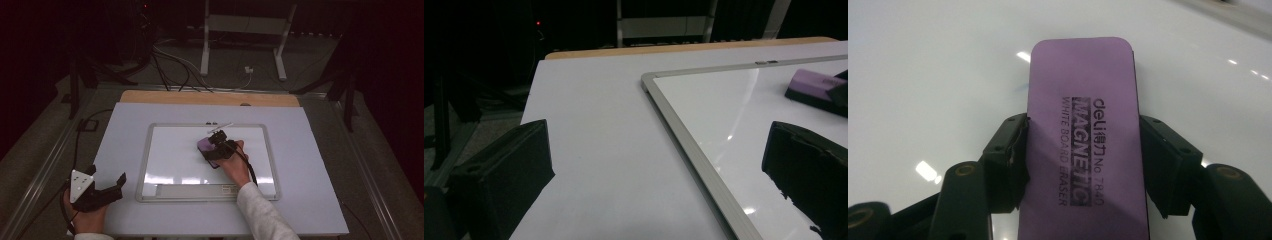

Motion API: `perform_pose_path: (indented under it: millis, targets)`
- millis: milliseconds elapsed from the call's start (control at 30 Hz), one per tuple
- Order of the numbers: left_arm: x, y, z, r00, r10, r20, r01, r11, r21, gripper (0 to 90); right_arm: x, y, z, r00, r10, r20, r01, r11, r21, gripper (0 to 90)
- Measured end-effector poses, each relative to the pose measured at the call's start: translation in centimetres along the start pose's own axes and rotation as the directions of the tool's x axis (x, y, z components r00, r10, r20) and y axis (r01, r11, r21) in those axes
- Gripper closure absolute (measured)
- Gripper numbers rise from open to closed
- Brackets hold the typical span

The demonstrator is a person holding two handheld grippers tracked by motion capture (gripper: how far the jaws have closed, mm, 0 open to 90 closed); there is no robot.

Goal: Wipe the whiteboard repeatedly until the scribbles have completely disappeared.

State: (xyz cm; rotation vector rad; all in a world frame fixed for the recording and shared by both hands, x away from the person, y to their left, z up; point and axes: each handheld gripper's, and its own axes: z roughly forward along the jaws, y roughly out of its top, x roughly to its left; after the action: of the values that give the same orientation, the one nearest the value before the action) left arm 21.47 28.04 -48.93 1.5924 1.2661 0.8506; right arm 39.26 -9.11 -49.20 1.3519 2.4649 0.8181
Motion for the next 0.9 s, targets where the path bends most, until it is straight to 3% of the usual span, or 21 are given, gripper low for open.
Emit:
perform_pose_path:
  millis: [133,200,267,433,600,700,800,900]
  targets:
    - [0.0,0.0,0.0,1.0,0.001,0.0,-0.001,1.0,0.0,0.6,-1.8,-0.1,-0.1,0.9952,0.082,0.053,-0.081,0.997,-0.016,41.1]
    - [0.0,0.0,0.1,1.0,0.005,0.001,-0.005,1.0,0.003,0.6,-1.8,0.0,-0.1,0.994,0.09,0.063,-0.089,0.996,-0.018,41.1]
    - [-0.1,0.0,0.1,1.0,0.006,0.001,-0.006,1.0,0.005,0.6,-1.4,0.0,-0.1,0.9952,0.072,0.066,-0.071,0.997,-0.015,41.1]
    - [-0.1,0.0,0.1,1.0,0.009,0.001,-0.009,0.9999,0.005,0.6,1.2,0.1,0.3,0.9997,-0.021,-0.015,0.021,1.0,-0.006,41.1]
    - [0.0,0.0,0.0,1.0,0.005,0.001,-0.005,1.0,0.003,0.6,3.4,0.4,0.6,0.9882,-0.123,-0.092,0.124,0.992,-0.001,41.1]
    - [0.0,0.0,0.0,1.0,0.004,0.001,-0.004,1.0,0.001,0.6,3.1,0.6,0.8,0.9919,-0.101,-0.077,0.101,0.995,-0.001,41.1]
    - [0.0,0.0,0.0,1.0,0.001,0.001,-0.001,1.0,-0.001,0.6,1.5,0.9,0.8,0.9994,-0.03,-0.019,0.03,1.0,-0.006,41.1]
    - [0.1,0.0,-0.1,1.0,-0.003,-0.001,0.003,1.0,-0.002,0.6,-0.4,1.0,0.7,0.9969,0.057,0.054,-0.056,0.998,-0.014,41.1]
